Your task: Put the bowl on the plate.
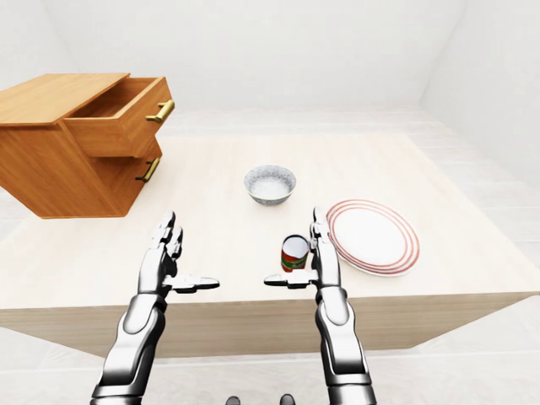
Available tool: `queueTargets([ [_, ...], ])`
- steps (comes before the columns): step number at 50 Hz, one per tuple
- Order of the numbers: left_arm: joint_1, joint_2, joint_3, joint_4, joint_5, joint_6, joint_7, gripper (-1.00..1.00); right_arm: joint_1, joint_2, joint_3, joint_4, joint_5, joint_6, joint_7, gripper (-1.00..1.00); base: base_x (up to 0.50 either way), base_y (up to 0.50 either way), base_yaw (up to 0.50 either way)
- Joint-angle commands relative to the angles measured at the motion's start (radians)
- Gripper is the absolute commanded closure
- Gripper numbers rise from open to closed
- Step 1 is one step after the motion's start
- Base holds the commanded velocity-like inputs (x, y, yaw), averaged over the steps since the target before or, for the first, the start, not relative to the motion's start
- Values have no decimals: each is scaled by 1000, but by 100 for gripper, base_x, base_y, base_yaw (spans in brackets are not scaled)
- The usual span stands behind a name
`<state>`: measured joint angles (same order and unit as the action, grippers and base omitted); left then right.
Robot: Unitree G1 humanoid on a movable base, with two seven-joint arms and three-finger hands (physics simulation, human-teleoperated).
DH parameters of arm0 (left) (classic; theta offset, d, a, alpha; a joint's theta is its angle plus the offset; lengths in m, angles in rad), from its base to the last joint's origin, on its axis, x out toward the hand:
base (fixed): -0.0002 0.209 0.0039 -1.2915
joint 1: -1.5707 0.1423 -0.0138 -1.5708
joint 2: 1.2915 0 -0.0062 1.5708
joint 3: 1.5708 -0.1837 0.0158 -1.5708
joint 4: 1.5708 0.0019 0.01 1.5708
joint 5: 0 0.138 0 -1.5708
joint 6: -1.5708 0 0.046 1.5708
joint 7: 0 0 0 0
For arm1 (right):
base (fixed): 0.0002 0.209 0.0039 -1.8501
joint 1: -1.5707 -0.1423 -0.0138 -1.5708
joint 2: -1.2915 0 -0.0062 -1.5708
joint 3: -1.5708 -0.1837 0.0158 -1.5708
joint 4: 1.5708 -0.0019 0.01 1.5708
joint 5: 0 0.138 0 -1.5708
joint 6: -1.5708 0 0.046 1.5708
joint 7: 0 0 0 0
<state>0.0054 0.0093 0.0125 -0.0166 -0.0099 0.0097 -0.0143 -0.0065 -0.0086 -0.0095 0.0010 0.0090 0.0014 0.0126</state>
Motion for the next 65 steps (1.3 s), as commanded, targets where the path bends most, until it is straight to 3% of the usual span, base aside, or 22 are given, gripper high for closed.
queueTargets([
  [1, -2, 17, 24, -16, -8, 18, -24, -100, 16, -16, -26, -51, 17, 29, 23, -100, 0, 0, 0],
  [5, 1, 23, 20, -41, 6, 38, -36, -100, 14, -15, -32, -51, 17, 27, 26, -100, 0, 0, 0],
  [7, 2, 24, 17, -43, 18, 35, -39, -100, 13, -14, -33, -57, 16, 32, 26, -100, 0, 0, 0],
  [12, 1, 21, 10, -53, 39, 42, -47, -100, 8, -15, -29, -84, 8, 63, 25, -100, 0, 0, 0],
  [14, 1, 20, 9, -61, 43, 50, -51, -100, 8, -15, -32, -109, 10, 85, 24, -100, 0, 0, 0],
  [18, -2, 24, 11, -85, 53, 78, -58, -100, 12, -18, -38, -139, 13, 86, 28, -100, 0, 0, 0],
  [31, -3, 18, 14, -166, 57, 78, -69, -100, 20, -17, -42, -183, 1, 86, 27, -100, 0, 0, 0],
  [65, -6, 18, 15, -233, 74, 78, -76, -100, 25, -17, -49, -194, -2, 86, 35, -100, 0, -23, 0],
])
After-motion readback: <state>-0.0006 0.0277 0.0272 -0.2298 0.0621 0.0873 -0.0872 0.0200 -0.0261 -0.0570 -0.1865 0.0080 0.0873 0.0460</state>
